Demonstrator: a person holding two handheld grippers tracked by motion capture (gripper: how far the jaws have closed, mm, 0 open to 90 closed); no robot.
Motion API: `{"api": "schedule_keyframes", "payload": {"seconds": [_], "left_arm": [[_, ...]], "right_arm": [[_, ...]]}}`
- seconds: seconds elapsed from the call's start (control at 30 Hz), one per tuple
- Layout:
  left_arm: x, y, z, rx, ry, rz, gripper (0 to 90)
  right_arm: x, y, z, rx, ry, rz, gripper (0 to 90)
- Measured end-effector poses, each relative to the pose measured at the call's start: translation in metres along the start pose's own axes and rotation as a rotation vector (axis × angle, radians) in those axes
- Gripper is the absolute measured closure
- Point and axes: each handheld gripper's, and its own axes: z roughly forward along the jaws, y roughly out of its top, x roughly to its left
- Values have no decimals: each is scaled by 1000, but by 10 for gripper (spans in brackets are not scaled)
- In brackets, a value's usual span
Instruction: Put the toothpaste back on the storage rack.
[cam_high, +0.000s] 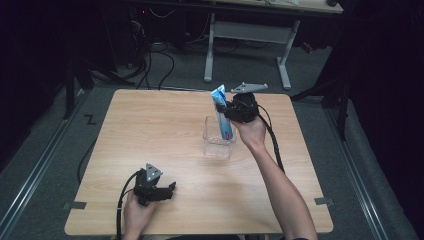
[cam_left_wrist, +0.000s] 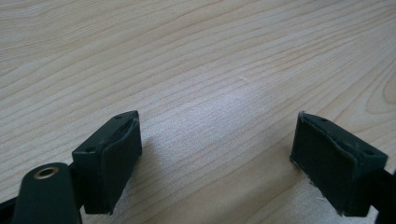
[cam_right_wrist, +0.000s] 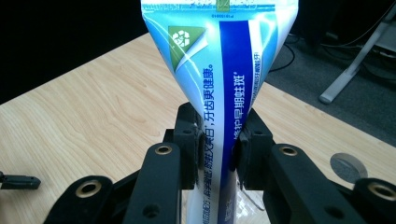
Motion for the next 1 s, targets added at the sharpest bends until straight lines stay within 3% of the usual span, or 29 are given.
{"api": "schedule_keyframes", "payload": {"seconds": [1.0], "left_arm": [[0, 0, 0, 2, 0, 3, 162]], "right_arm": [[-5, -23, 9, 42, 8, 23, 731]]}}
